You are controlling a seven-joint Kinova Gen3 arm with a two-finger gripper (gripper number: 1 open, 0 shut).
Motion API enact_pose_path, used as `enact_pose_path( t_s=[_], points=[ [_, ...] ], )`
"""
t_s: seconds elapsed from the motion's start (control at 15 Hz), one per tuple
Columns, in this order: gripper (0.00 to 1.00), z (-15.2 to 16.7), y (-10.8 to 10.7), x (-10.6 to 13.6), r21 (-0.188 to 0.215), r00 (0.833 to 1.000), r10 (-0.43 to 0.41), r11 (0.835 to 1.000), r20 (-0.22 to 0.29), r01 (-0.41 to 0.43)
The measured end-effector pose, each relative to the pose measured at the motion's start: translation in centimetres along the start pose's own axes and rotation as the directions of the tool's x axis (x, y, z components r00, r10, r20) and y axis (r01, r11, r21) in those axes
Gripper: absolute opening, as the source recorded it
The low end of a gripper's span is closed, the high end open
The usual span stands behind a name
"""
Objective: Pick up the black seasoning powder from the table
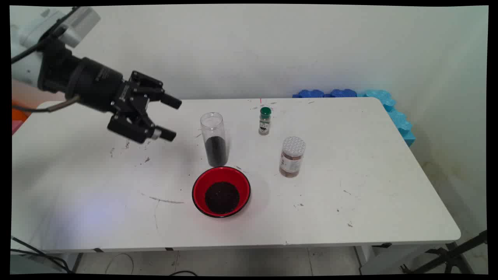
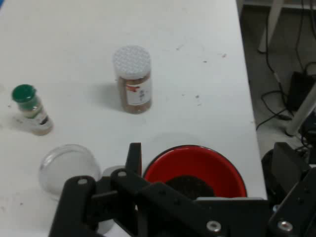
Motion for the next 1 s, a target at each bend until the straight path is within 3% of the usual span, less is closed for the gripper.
enact_pose_path(
  t_s=[0.27,0.53,1.0],
  points=[
    [1.0,-0.3,-2.7,-0.8,0.08,0.999,-0.033,0.996,0.018,0.031],
    [1.0,0.1,-4.9,-3.2,0.136,0.995,-0.082,0.988,0.05,0.074],
    [1.0,2.4,-6.5,-6.4,0.136,0.987,-0.139,0.982,0.08,0.127]
  ],
)
